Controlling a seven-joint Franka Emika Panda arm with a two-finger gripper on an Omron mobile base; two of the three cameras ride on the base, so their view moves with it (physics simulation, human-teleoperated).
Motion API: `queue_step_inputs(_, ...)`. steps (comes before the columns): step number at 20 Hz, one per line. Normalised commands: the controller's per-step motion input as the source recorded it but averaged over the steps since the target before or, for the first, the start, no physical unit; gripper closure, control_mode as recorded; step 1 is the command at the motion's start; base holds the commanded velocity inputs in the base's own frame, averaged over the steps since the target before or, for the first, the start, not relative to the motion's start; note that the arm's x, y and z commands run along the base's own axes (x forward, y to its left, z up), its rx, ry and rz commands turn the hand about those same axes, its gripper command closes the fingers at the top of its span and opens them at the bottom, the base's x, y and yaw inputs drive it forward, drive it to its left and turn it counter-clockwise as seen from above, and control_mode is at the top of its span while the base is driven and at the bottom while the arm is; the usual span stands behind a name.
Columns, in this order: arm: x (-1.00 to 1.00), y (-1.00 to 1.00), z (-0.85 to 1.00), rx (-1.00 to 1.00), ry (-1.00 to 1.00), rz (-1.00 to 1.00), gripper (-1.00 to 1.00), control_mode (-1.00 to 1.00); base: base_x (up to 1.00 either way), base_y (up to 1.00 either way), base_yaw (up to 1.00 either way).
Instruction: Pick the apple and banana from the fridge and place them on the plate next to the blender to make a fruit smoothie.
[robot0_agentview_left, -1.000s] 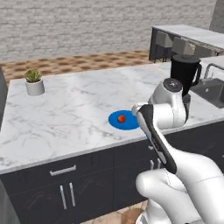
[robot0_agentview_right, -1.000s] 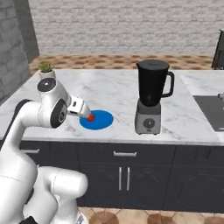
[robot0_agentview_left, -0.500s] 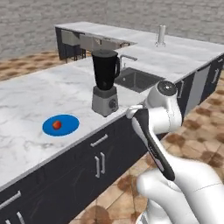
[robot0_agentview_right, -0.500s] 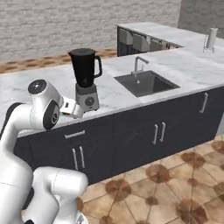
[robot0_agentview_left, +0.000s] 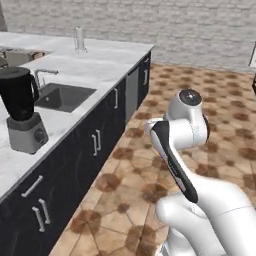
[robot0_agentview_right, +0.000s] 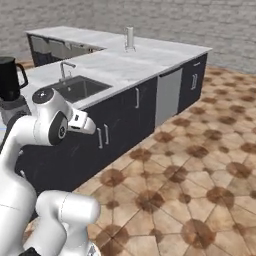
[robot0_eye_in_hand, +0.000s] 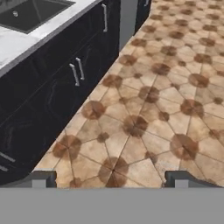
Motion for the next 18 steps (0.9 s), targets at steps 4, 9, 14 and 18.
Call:
queue_step_inputs(4, 0.00, 0.00, 0.00, 0.00, 0.00, 0.00, -1.00, 1.00, 0.10, -0.83, -0.64)
queue_step_inputs(9, 0.00, 0.00, 0.00, 0.00, 0.00, 0.00, -1.00, 1.00, 0.71, -0.42, -0.51)
queue_step_inputs(14, 0.00, 0.00, 0.00, 0.00, 0.00, 0.00, -1.00, 1.00, 1.00, 0.00, -0.23)
queue_step_inputs(18, 0.00, 0.00, 0.00, 0.00, 0.00, 0.00, -1.00, 1.00, 1.00, 0.01, -0.08)
